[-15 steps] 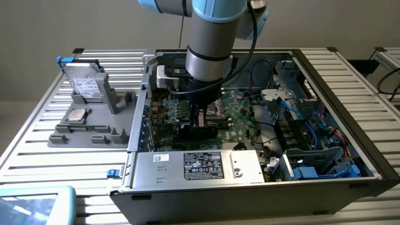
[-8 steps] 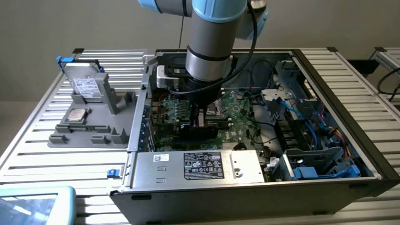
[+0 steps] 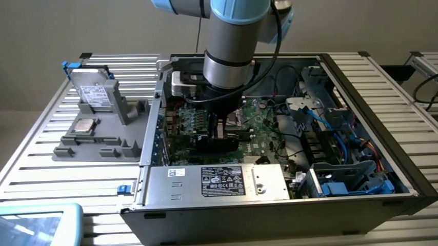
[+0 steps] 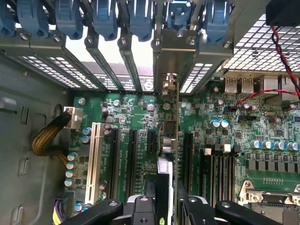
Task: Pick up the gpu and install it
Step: 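Insert the gpu into the slot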
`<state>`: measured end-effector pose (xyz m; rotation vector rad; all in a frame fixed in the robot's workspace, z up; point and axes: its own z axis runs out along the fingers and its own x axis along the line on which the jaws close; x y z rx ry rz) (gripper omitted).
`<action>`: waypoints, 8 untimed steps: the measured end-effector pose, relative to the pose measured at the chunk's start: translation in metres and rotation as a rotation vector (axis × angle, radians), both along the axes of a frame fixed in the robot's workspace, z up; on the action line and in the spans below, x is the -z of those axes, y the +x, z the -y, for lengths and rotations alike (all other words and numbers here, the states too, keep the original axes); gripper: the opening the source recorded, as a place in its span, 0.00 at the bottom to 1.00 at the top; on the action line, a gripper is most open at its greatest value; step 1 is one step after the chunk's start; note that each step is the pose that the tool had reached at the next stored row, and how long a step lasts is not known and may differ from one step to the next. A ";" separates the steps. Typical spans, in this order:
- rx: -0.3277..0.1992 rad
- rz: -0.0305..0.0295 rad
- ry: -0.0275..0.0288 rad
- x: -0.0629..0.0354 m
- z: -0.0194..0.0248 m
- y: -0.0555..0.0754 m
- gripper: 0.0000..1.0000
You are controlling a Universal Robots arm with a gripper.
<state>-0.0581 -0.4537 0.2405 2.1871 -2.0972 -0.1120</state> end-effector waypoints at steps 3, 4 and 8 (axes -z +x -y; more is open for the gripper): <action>0.000 0.0000 0.0003 0.0000 0.0000 0.000 0.27; 0.000 0.0000 0.0007 0.0001 0.0001 0.000 0.27; 0.000 0.0001 0.0012 0.0001 0.0004 0.000 0.27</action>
